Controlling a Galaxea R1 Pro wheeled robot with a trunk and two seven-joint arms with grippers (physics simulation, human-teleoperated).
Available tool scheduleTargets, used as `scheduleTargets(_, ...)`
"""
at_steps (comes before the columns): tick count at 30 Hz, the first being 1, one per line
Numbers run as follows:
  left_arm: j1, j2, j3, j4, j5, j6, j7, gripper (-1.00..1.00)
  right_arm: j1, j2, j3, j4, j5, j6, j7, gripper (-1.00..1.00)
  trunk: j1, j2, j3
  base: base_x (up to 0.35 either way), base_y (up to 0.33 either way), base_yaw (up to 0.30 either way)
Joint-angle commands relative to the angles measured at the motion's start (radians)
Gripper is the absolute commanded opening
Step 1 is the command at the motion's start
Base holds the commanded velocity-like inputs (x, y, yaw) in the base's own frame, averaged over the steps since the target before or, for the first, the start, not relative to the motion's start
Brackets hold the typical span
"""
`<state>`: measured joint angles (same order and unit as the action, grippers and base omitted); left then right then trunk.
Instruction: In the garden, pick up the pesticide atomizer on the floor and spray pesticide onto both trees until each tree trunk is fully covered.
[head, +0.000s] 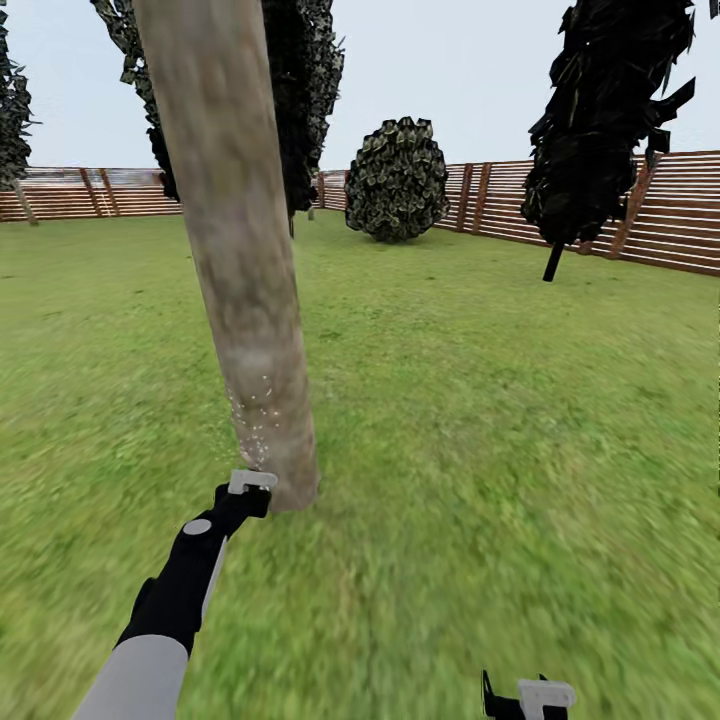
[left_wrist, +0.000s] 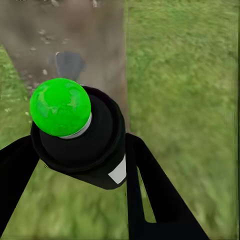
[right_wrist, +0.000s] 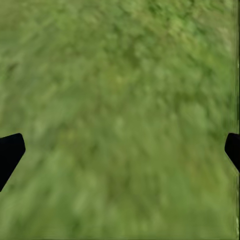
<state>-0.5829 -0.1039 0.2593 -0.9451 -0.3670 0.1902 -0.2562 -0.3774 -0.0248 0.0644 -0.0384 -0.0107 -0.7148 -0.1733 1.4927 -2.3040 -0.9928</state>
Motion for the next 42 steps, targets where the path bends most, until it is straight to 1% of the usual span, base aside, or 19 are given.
scheduleTargets(1,0.0,0.0,0.001,-0.001,0.0,0.0,0.0,-1.0,0.0,0.0,0.0,0.0,0.0,0.0,0.0,1.0,0.0,0.0,0.0,-0.03,-0.274,0.0)
scheduleTargets(9,0.0,0.004,0.009,-0.007,0.0,0.001,0.007,-1.0,0.0,-0.001,0.0,0.0,0.0,0.0,0.0,1.0,0.0,0.0,0.0,-0.093,-0.274,0.004)
scheduleTargets(12,-0.001,0.002,0.009,-0.034,-0.001,0.009,0.008,-1.0,0.0,-0.001,0.001,0.0,0.0,0.0,-0.001,1.0,0.0,0.0,0.0,-0.081,-0.274,0.188)
scheduleTargets(13,-0.005,0.002,0.007,-0.044,0.0,0.049,0.009,-1.0,0.0,-0.001,0.001,0.0,0.0,0.0,-0.001,1.0,0.0,0.0,0.0,-0.025,-0.274,0.26)
scheduleTargets(14,-0.013,0.001,0.002,-0.061,0.001,0.131,0.029,-1.0,0.0,-0.001,0.001,0.0,0.0,0.0,-0.001,1.0,0.0,0.0,0.0,-0.007,-0.274,0.273)
scheduleTargets(15,-0.02,0.0,0.001,-0.07,0.002,0.156,0.046,-1.0,0.0,-0.001,0.001,0.0,0.0,0.0,0.0,1.0,0.0,0.0,0.0,-0.003,-0.274,0.276)
scheduleTargets(18,-0.048,-0.002,0.0,-0.082,0.003,0.193,0.088,-1.0,0.0,-0.001,0.002,0.001,0.0,0.0,0.0,1.0,0.0,0.0,0.0,0.037,-0.274,0.212)
scheduleTargets(19,-0.057,-0.002,-0.001,-0.082,0.003,0.217,0.106,-1.0,0.0,-0.001,0.002,0.001,0.0,0.0,0.0,1.0,0.0,0.0,0.0,0.124,-0.261,0.072)
scheduleTargets(21,-0.061,-0.001,0.001,-0.073,0.003,0.248,0.138,-1.0,0.0,-0.001,0.002,0.001,0.0,0.0,-0.001,1.0,0.0,0.0,0.0,0.191,-0.226,0.028)
scheduleTargets(25,-0.056,0.002,0.001,-0.045,0.002,0.256,0.188,-1.0,0.0,-0.001,0.002,0.002,0.0,0.0,0.0,1.0,0.0,0.0,0.0,0.258,-0.182,0.005)
scheduleTargets(32,-0.053,0.008,0.006,-0.028,0.003,0.256,0.201,-1.0,0.0,-0.001,0.001,0.002,0.0,0.0,0.0,1.0,0.0,0.0,0.0,0.278,-0.169,0.0)
scheduleTargets(33,-0.053,0.011,0.014,-0.013,0.003,0.254,0.201,-1.0,0.0,-0.001,0.001,0.002,0.0,0.0,0.0,1.0,0.0,0.0,0.0,0.271,-0.169,0.0)
scheduleTargets(35,-0.053,0.018,0.056,0.017,0.003,0.249,0.2,-1.0,0.0,-0.001,0.0,0.001,0.0,0.0,-0.001,1.0,0.0,0.0,0.0,0.255,-0.169,0.01)
scheduleTargets(36,-0.053,0.019,0.066,0.023,0.003,0.246,0.2,-1.0,0.0,-0.001,0.0,0.001,0.0,0.0,-0.001,1.0,0.0,0.0,0.0,0.248,-0.169,0.108)
scheduleTargets(38,-0.054,0.017,0.068,0.027,0.002,0.244,0.2,-1.0,0.0,-0.001,0.001,0.001,0.0,0.0,-0.001,1.0,0.0,0.0,0.0,0.246,-0.169,0.195)
scheduleTargets(40,-0.054,0.002,0.068,0.033,0.002,0.243,0.199,-1.0,0.0,-0.001,0.001,0.002,0.0,0.0,-0.001,1.0,0.0,0.0,0.0,0.245,-0.169,0.261)
scheduleTargets(42,-0.054,-0.004,0.067,0.04,0.002,0.243,0.2,-1.0,0.0,-0.001,0.001,0.002,0.0,0.0,-0.002,1.0,0.0,0.0,0.0,0.243,-0.169,0.272)
